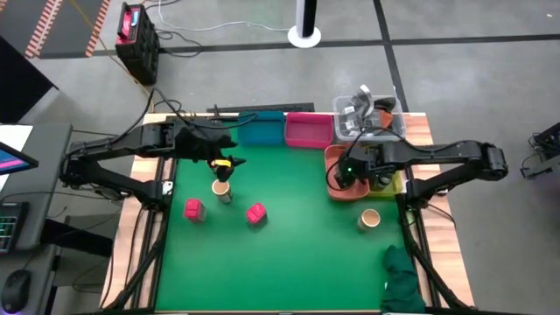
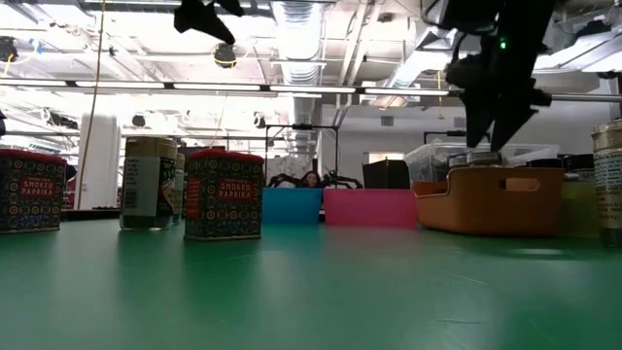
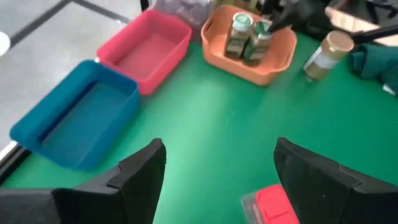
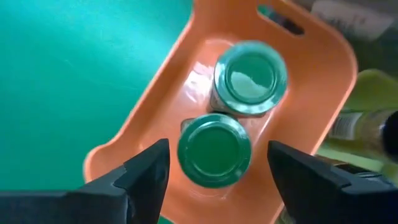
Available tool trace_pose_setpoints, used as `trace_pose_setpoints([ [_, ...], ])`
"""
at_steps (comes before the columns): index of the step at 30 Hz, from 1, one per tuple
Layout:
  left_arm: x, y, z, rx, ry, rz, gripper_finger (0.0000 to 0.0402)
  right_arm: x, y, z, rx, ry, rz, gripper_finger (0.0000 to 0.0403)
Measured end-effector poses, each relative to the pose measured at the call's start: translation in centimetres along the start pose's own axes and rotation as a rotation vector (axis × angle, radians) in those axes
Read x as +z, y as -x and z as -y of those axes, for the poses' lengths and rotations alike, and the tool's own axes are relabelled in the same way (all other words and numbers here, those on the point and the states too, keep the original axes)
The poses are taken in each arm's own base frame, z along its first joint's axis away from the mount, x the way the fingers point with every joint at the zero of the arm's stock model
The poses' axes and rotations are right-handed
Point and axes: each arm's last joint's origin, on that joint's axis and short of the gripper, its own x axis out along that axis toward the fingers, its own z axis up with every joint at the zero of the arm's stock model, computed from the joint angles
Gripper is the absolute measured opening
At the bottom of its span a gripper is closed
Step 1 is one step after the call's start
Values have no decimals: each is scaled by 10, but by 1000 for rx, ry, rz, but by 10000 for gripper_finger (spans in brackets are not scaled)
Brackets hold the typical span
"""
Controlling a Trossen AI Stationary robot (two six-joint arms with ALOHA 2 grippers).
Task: Sort spices by type
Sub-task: Put the right red seasoning can into the blue bin
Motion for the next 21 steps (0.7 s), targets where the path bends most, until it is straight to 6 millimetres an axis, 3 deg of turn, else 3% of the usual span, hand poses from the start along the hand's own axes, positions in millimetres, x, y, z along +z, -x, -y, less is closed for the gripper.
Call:
trace_pose_setpoints([
  [6, -7, 0, -1, -10, 36, -76, 283, 6, 23, -12, 72, 46, 49, 296],
  [15, -26, 4, 0, -72, 13, -297, 283, -8, 42, -59, 309, 116, 277, 296],
  [21, -38, 7, -1, -55, -68, -422, 283, -13, 48, -65, 344, 118, 320, 296],
])
